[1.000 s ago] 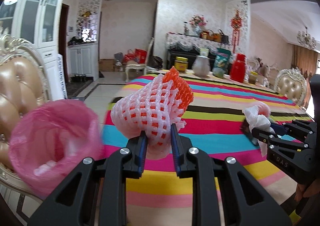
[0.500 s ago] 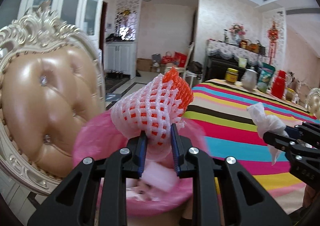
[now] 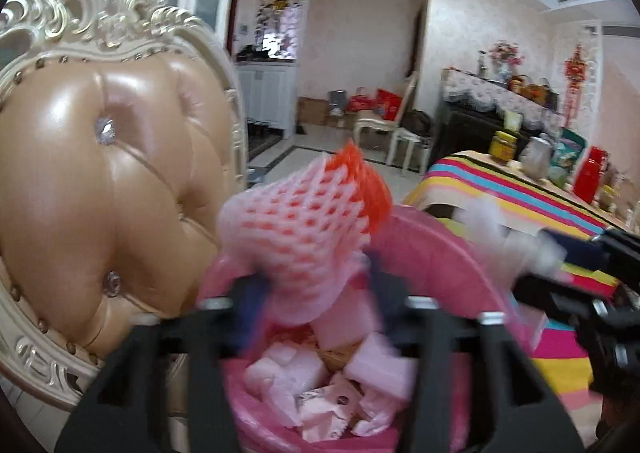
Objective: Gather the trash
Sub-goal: 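Open both tools over the pink bin to drop tissue and foam net, then move both open tools back over the trash on the table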
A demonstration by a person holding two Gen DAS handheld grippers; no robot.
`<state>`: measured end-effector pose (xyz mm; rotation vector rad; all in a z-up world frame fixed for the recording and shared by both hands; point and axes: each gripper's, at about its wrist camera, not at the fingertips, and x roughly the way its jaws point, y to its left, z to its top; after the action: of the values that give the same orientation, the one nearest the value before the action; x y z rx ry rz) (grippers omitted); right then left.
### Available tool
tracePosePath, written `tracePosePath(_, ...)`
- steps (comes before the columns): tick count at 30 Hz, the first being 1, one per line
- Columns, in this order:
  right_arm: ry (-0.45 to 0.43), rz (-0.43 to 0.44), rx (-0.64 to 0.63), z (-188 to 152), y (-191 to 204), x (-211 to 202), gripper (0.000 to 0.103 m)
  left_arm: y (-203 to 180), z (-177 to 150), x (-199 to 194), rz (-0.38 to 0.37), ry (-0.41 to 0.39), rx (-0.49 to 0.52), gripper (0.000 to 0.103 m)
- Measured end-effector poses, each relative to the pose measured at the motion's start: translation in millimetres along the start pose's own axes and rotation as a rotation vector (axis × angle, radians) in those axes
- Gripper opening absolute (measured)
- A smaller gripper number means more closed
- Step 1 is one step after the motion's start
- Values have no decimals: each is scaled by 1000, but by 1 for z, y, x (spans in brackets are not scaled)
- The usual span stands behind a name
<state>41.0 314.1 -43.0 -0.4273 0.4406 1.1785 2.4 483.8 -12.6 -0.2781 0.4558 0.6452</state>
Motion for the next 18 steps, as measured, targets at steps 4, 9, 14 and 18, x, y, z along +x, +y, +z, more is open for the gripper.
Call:
tracePosePath(4,-1,2,32,-7,-11,-4,61,7,-4,-4,33,-22,-15,76)
tracePosePath(9,-10,-32,47,-21,-22,-27,62,0,-9,-18,64,-50,-13,98)
tracePosePath(14,-29,-75,96,-37,-41,-62,66,-30,-7,-21,106,-59,72,98)
tracePosePath(18,-46,-147,116,-58,-60,-95,70,-58,-8,-31,34,-63,74,98)
